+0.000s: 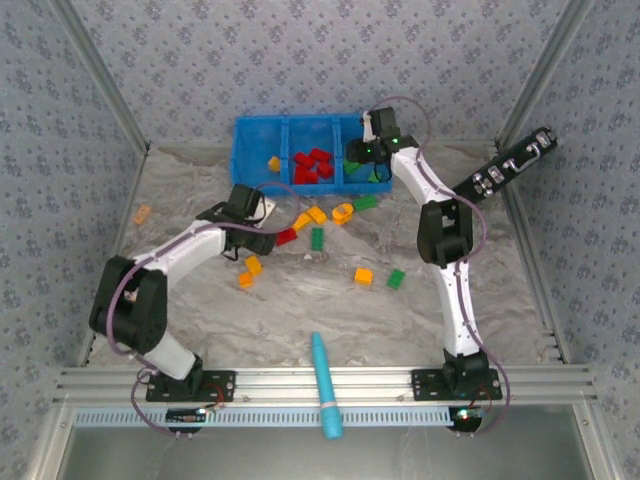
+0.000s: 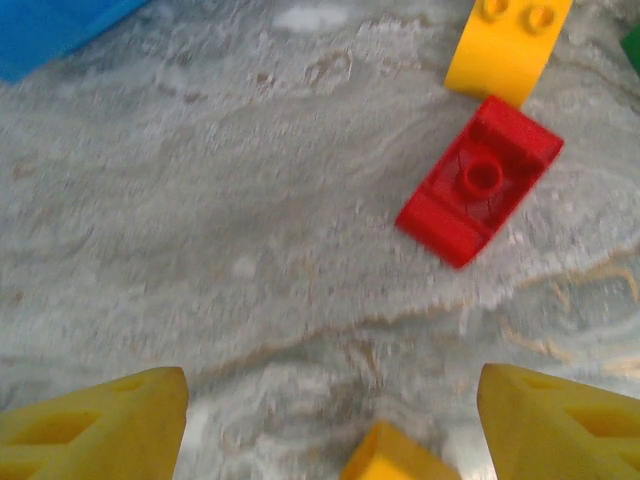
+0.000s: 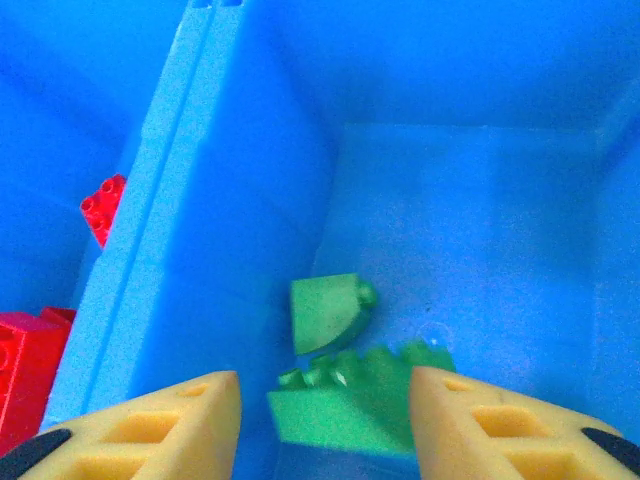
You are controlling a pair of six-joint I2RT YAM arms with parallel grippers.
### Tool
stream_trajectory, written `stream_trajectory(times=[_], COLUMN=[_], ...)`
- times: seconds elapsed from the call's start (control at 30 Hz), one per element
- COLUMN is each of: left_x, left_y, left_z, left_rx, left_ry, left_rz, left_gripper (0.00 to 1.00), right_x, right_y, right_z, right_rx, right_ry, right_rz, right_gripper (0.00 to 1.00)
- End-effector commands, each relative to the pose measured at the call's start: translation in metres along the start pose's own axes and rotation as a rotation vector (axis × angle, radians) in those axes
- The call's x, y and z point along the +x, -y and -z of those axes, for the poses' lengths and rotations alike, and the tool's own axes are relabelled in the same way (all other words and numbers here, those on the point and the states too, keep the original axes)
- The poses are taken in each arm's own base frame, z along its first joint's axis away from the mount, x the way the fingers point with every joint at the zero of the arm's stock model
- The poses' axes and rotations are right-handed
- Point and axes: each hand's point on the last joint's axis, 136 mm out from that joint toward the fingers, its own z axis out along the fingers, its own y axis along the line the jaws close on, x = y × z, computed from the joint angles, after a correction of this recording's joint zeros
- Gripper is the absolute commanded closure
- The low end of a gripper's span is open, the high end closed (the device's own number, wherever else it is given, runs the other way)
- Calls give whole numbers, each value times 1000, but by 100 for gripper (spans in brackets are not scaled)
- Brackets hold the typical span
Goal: Sort the legos into containers by color
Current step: Place the lego in the container, then pick up the lego from the center of the table.
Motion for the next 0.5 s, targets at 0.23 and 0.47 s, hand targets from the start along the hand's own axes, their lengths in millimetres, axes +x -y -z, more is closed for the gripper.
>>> stream_trajectory(times=[0.23,0.47], left_x=[-52,-47], left_y=[31,55], left_z=[-39,-52], left_rx=[115,221], left_ry=[72,46], left_rz=[-269,-329], left_gripper=[23,24], right_x=[-25,3], right_y=[-44,-37], right_z=[92,152], right_rx=[-109,-54], right_ry=[71,78], right_rz=[70,77], right_gripper=[43,39])
